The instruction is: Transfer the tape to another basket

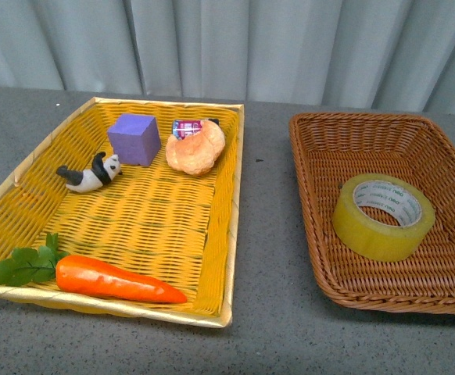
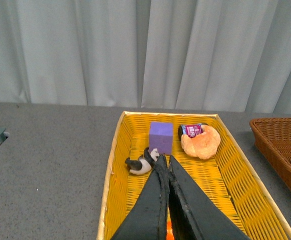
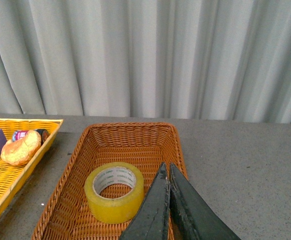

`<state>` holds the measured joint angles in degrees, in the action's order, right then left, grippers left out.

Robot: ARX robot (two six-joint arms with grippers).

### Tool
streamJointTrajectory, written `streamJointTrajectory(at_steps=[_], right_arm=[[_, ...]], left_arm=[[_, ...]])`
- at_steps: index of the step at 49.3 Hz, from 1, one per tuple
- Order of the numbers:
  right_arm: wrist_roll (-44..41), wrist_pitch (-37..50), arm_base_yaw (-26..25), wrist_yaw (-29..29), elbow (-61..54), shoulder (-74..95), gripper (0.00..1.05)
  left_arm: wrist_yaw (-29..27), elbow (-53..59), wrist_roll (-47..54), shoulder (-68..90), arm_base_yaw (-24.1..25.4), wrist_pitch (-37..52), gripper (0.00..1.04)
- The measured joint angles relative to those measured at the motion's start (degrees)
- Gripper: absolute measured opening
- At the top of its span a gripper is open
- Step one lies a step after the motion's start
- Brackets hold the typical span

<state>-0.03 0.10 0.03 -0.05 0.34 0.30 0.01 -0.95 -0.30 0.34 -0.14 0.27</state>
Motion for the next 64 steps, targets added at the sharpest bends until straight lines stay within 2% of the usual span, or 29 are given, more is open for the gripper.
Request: streamJointTrajectory(at_steps=[5,7,18,21,23,28,30,34,64], right_arm=[[0.00,0.00,0.00,0.00,0.00,-0.07,0.01],[-0.07,0.00,0.00,0.00,0.00,-0.07,0.02],[-0.04,0.00,0.00,0.00,0.00,-0.09,0.55],[-0.04,0.00,0.00,0.00,0.00,-0.09,0.66],[-0.04,0.00,0.00,0.00,0.00,-0.09,0.76],[-0.04,0.00,0.00,0.00,0.00,-0.09,0.93],[0.00,0.00,0.00,0.00,0.00,-0.09,0.98],[0.00,0.00,0.00,0.00,0.00,-0.09,0.95],[0.00,0.00,0.00,0.00,0.00,-0.09,0.96]], left_arm=[[-0.02,0.00,0.00,0.00,0.00,-0.17,0.04],[0.00,0.00,-0.02,-0.04,0.00,-0.20,0.08],[-0.02,0.00,-0.02,-0.07,0.00,-0.24,0.62],[-0.02,0.00,-0.02,-0.09,0.00,-0.24,0.73],[-0.02,0.00,-0.02,-0.09,0.00,-0.24,0.83],[-0.02,0.00,0.00,-0.09,0.00,-0.24,0.99],[0.00,0.00,0.04,-0.09,0.00,-0.24,0.99],[-0.02,0.02,0.02,-0.09,0.00,-0.24,0.98],[-0.02,0.00,0.02,-0.09,0.00,-0.24,0.98]])
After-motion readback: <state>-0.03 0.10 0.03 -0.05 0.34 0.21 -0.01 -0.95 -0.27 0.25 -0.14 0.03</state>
